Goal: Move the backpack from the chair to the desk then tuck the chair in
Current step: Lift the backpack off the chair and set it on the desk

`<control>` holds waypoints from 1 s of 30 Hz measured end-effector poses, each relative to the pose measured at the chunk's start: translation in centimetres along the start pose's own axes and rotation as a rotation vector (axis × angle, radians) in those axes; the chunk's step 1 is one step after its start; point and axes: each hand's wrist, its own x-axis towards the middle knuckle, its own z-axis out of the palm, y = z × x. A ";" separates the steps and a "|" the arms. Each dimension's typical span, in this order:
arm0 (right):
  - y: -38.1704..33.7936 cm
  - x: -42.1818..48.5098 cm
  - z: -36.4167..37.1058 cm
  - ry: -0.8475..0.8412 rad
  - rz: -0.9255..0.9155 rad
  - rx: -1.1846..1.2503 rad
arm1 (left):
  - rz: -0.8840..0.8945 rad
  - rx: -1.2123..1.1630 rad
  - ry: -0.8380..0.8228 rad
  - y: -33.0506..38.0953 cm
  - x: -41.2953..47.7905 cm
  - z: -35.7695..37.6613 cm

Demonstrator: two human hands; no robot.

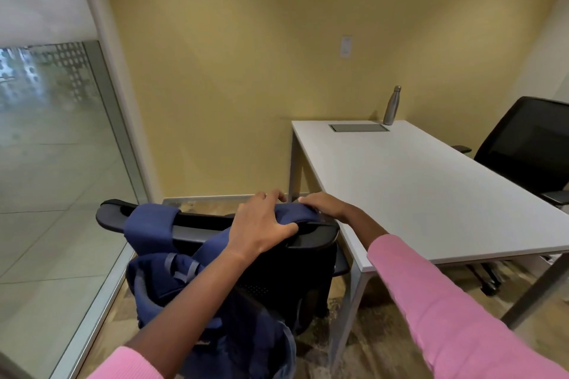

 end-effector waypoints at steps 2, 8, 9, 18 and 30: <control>0.6 0.1 -0.1 0.062 -0.016 -0.036 | -0.011 0.045 -0.048 0.0 0.2 0.3; 1.1 -0.5 0.4 0.217 0.011 -0.088 | 0.012 0.167 -0.170 1.7 1.3 1.9; 1.3 -0.5 0.1 0.233 0.026 -0.055 | 0.013 0.161 -0.174 2.1 1.5 2.1; 3.6 -5.3 -0.7 0.237 -0.132 0.124 | 0.127 0.074 -0.221 3.1 1.7 2.6; 5.5 -9.3 3.5 0.427 -0.299 0.014 | 0.322 0.037 -0.200 2.3 -1.4 1.2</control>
